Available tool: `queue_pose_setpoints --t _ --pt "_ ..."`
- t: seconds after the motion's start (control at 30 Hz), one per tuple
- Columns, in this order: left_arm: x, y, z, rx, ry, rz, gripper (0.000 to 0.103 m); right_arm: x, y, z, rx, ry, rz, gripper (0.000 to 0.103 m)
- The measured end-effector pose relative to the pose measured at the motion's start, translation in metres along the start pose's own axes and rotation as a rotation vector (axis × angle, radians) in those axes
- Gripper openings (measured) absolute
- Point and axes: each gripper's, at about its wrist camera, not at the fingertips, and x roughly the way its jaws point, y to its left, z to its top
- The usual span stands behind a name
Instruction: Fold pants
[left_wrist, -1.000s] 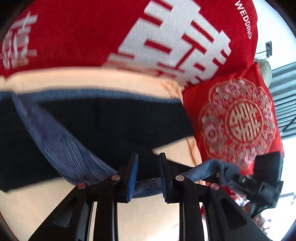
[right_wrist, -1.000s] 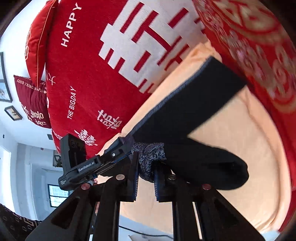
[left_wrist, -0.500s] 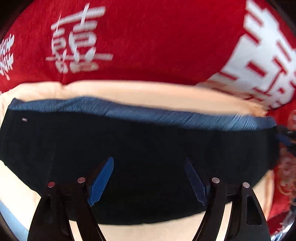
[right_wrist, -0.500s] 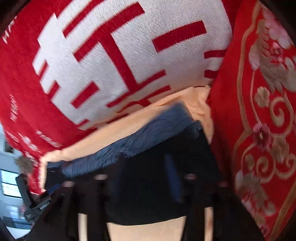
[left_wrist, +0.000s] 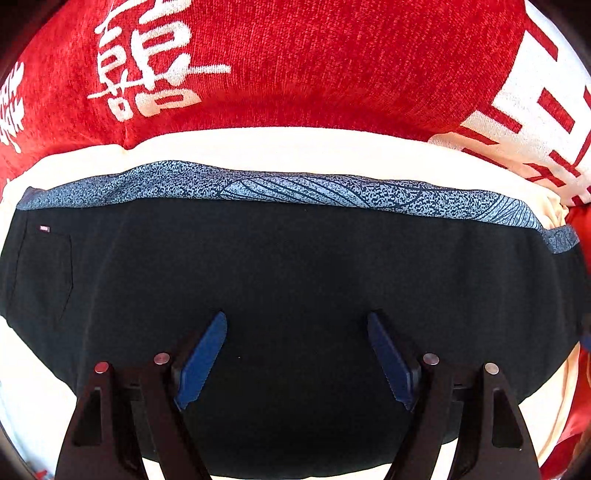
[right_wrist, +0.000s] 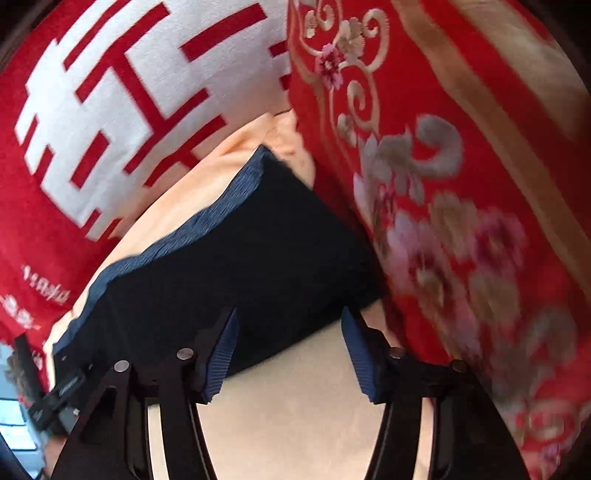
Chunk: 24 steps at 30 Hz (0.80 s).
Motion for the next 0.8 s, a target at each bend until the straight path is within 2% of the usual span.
queue_pose_setpoints --t 0.03,0.1,0.13,0.2,0.23,0.27,0.37,0.43,0.5,0.57,0.67,0.77,0.8 --pt "0.001 0.000 0.000 0.002 -0.001 0.001 0.081 0.003 0.001 0.001 -0.005 0.011 0.020 0.011" --pt "0.001 -0.004 -0.002 0.005 0.003 0.003 0.081 -0.011 0.009 0.004 -0.065 -0.035 0.010 0.009" --pt "0.001 -0.005 -0.002 0.007 0.005 0.000 0.081 -0.020 0.014 0.002 -0.114 -0.059 -0.026 0.009" --pt "-0.002 -0.010 -0.005 0.017 0.005 -0.002 0.081 -0.015 0.011 -0.002 -0.142 -0.033 -0.091 0.013" --pt "-0.002 -0.011 -0.005 0.021 0.006 0.002 0.081 -0.003 0.002 -0.004 -0.135 0.014 -0.155 0.019" --pt "-0.002 -0.012 -0.004 0.023 0.010 0.008 0.081 0.005 -0.004 -0.006 -0.127 0.044 -0.170 0.030" --pt "-0.011 -0.019 0.001 0.024 0.040 0.037 0.081 -0.013 0.001 -0.013 -0.145 0.037 -0.112 0.035" --pt "-0.025 -0.024 0.006 0.040 0.011 0.012 0.081 -0.035 0.006 -0.022 -0.140 0.014 -0.027 0.035" --pt "-0.037 -0.035 0.011 0.076 -0.032 -0.004 0.081 -0.046 0.023 -0.024 -0.224 -0.020 0.019 0.035" --pt "-0.036 -0.052 0.022 0.106 -0.043 -0.011 0.081 -0.035 0.046 -0.010 -0.311 -0.039 0.034 0.035" --pt "-0.021 -0.079 0.045 0.114 -0.049 -0.030 0.081 0.006 0.067 0.023 -0.332 -0.018 0.045 0.035" --pt "0.009 -0.095 0.060 0.109 -0.035 0.013 0.081 0.052 0.065 0.046 -0.325 0.053 -0.037 0.035" --pt "0.016 -0.094 0.064 0.099 -0.026 0.014 0.081 0.054 0.060 0.050 -0.303 0.046 -0.028 0.029"
